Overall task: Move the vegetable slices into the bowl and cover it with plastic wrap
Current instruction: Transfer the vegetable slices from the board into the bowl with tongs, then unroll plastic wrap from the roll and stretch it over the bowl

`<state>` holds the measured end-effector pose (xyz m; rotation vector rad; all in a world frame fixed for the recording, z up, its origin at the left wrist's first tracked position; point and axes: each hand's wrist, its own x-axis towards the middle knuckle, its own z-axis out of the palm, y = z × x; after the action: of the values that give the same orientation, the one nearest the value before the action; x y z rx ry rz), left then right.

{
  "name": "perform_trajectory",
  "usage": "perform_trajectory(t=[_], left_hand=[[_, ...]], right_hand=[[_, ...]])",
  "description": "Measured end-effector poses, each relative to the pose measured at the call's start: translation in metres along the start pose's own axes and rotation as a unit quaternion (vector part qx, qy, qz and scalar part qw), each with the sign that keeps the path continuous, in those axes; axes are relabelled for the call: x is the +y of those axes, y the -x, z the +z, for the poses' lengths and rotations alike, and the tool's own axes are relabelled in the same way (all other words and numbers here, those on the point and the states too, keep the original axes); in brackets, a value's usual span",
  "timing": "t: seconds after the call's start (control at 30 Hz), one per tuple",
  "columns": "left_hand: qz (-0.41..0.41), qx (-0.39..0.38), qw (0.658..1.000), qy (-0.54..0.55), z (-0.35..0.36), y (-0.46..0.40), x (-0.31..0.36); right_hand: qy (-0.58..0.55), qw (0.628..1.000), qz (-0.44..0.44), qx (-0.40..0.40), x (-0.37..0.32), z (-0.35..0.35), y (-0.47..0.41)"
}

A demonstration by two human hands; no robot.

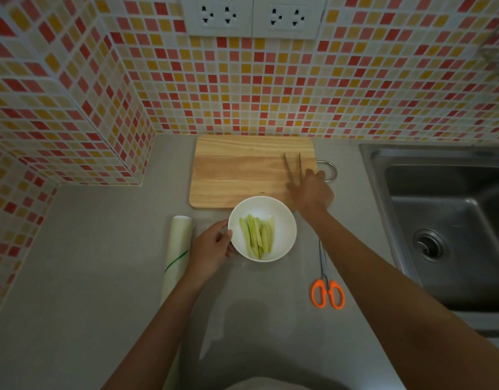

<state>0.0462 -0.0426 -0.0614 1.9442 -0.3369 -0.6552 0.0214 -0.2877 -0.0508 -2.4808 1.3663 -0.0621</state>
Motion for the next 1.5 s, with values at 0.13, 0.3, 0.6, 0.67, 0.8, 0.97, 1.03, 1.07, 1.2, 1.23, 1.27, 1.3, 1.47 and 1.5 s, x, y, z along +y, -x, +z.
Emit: perform_trajectory(t=[0.13,0.3,0.6,0.67,0.8,0.97,1.03,1.07,1.2,1.23,1.27,1.3,1.47,1.5], left_hand=[[-0.004,0.003,1.0,-0.006,0.0,-0.001,0.001],[0.007,0.002,1.0,-0.021,0.0,0.0,0.001],[0.013,-0.004,0.998,-0.06,0.001,0.01,0.008],[0.015,-0.007,0.998,-0.063,0.0,0.017,0.008],[0.021,-0.009,0.998,-0.065,-0.001,0.035,0.005],[0.028,-0.008,0.997,-0.074,-0.002,0.057,0.001],[0.026,-0.009,0.997,-0.073,-0.002,0.064,-0.001],[0.024,-0.009,0.997,-0.074,-0.002,0.066,-0.002],[0.025,-0.006,0.996,-0.08,-0.002,0.075,-0.006],[0.025,-0.007,0.996,-0.082,-0.002,0.077,-0.007],[0.025,-0.007,0.996,-0.085,-0.002,0.078,-0.007],[0.023,-0.007,0.996,-0.088,-0.002,0.078,-0.008],[0.026,0.001,0.996,-0.09,-0.002,0.08,-0.008],[0.026,0.0,0.996,-0.09,-0.002,0.079,-0.008]], right_hand=[[-0.073,0.996,-0.03,0.041,0.009,-0.006,0.02],[-0.182,0.981,-0.056,-0.031,0.037,-0.006,0.067],[-0.284,0.952,-0.073,-0.09,0.048,-0.001,0.111],[-0.285,0.952,-0.075,-0.083,0.049,-0.004,0.117],[-0.297,0.948,-0.078,-0.079,0.056,-0.006,0.136],[-0.321,0.94,-0.065,-0.094,0.065,-0.003,0.159],[-0.319,0.941,-0.063,-0.094,0.068,-0.003,0.166],[-0.313,0.943,-0.064,-0.094,0.069,-0.002,0.17],[-0.298,0.948,-0.066,-0.09,0.072,-0.002,0.179],[-0.298,0.948,-0.065,-0.089,0.072,-0.001,0.181],[-0.299,0.948,-0.062,-0.088,0.072,-0.001,0.182],[-0.3,0.948,-0.059,-0.089,0.071,-0.001,0.183],[-0.303,0.947,-0.045,-0.095,0.07,0.0,0.184],[-0.3,0.948,-0.045,-0.095,0.07,0.0,0.184]])
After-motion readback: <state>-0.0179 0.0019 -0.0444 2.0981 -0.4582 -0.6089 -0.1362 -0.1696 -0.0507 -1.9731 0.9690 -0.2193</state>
